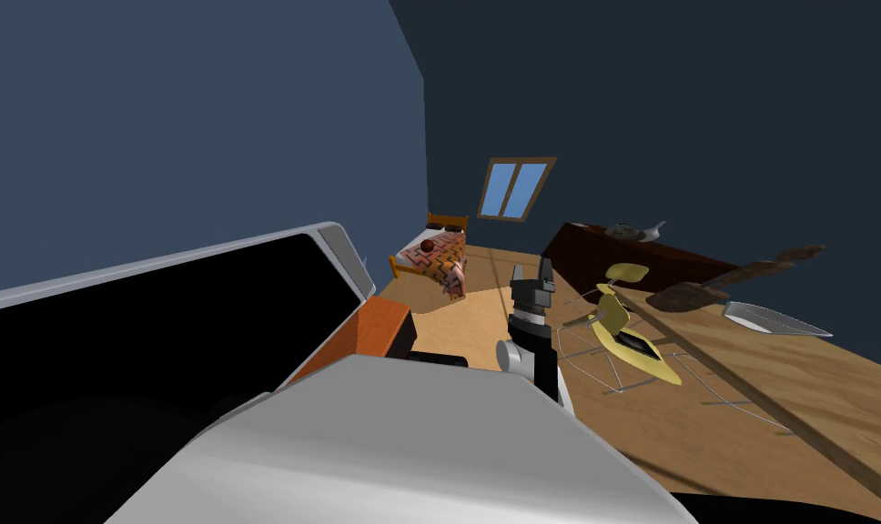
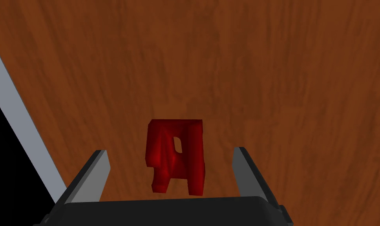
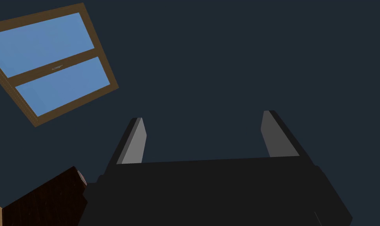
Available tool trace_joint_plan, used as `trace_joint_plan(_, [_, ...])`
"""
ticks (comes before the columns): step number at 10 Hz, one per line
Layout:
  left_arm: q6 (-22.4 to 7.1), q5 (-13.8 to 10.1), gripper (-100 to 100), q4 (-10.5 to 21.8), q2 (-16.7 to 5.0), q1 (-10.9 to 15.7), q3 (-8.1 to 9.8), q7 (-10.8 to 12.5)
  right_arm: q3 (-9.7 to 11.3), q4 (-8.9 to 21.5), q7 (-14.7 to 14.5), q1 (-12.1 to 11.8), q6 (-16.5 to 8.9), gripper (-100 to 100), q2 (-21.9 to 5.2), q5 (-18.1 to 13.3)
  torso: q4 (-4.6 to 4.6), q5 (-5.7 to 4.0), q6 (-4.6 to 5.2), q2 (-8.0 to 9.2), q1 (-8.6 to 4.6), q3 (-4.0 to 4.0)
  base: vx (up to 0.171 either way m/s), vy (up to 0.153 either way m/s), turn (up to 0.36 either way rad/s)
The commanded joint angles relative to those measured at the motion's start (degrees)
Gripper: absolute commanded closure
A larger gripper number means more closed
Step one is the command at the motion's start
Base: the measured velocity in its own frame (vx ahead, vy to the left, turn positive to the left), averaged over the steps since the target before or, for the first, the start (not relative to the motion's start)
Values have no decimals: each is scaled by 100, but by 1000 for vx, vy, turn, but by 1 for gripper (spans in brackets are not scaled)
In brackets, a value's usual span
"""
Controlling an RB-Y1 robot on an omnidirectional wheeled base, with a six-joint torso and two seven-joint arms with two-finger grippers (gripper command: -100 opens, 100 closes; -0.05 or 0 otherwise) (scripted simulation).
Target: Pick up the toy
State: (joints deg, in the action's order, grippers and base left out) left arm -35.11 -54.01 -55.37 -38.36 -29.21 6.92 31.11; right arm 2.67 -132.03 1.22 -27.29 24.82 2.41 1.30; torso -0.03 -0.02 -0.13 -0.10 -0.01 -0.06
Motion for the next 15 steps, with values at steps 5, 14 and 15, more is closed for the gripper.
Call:
trace_joint_plan(5, [-34,93,-100,481,118,281,97,320,1,0,0,3,0,0,0,0,8,-2,7,38,-6,21,-46,11,-141])
trace_joint_plan(14, [-23,482,100,1211,367,817,303,967,0,1,0,0,0,0,0,0,13,17,-2,43,16,28,-127,13,-192])
trace_joint_plan(15, [-26,481,100,1208,373,814,300,966,0,0,0,0,0,0,0,0,9,15,-1,25,19,17,-5,-3,-1])
